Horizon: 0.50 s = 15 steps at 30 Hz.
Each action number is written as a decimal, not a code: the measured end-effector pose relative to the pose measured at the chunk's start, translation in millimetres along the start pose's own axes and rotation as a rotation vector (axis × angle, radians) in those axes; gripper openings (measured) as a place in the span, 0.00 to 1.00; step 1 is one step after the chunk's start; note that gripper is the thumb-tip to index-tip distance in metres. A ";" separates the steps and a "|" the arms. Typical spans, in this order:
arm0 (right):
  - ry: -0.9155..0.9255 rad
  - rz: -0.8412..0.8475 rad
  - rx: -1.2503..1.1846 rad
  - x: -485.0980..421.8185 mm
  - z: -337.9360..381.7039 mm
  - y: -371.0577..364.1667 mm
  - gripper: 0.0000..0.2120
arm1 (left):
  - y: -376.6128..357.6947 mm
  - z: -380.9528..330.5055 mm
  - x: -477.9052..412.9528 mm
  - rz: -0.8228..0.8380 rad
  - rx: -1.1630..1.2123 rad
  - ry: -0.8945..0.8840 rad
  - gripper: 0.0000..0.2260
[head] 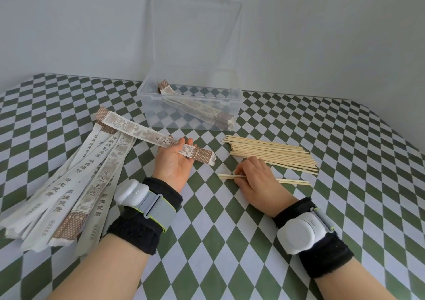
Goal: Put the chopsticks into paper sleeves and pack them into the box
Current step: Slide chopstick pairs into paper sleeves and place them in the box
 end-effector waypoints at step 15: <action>0.059 -0.137 0.078 1.3 21.8 13.0 0.13 | -10.4 2.8 9.3 0.030 -0.071 0.003 0.24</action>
Point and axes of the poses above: each hand's wrist, its own x-axis away from the middle knuckle, its own y-axis out of the back of the hand, z = x × y, the point moved 8 cm from there along -x, towards the middle knuckle, and after that the axes turned 15 degrees about x, right-handed, at the moved point
